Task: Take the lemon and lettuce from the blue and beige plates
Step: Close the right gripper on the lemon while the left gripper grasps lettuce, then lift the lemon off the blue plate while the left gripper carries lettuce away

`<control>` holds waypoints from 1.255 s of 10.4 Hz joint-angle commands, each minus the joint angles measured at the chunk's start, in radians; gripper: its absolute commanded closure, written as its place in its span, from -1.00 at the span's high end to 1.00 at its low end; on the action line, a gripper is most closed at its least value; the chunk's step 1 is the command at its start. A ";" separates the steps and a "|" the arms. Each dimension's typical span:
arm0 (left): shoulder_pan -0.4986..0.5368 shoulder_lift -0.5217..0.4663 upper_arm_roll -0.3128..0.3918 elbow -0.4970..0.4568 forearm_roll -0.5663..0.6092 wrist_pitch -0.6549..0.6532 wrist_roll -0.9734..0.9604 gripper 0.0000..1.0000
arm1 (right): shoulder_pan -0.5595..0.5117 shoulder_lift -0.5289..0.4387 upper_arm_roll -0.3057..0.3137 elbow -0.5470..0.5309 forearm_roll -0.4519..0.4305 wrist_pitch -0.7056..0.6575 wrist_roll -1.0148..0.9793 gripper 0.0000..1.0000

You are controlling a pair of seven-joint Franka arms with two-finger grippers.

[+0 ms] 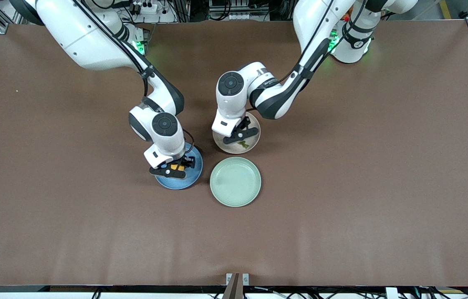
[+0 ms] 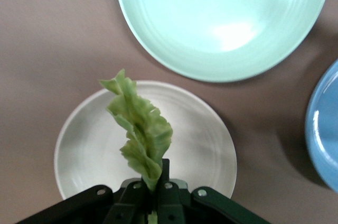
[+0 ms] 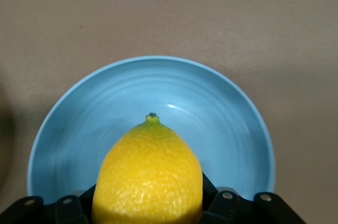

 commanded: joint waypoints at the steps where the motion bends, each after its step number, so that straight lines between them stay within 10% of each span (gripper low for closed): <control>1: 0.067 -0.059 -0.004 -0.020 0.035 -0.029 -0.025 -1.00 | -0.049 -0.106 0.016 -0.023 0.087 -0.105 -0.131 -0.52; 5: 0.218 -0.086 -0.001 -0.021 0.039 -0.031 0.121 -1.00 | -0.119 -0.209 -0.036 -0.034 0.228 -0.171 -0.352 -0.53; 13: 0.557 -0.040 -0.003 -0.018 0.120 -0.028 0.719 -1.00 | -0.135 -0.378 -0.369 -0.035 0.471 -0.349 -0.999 -0.52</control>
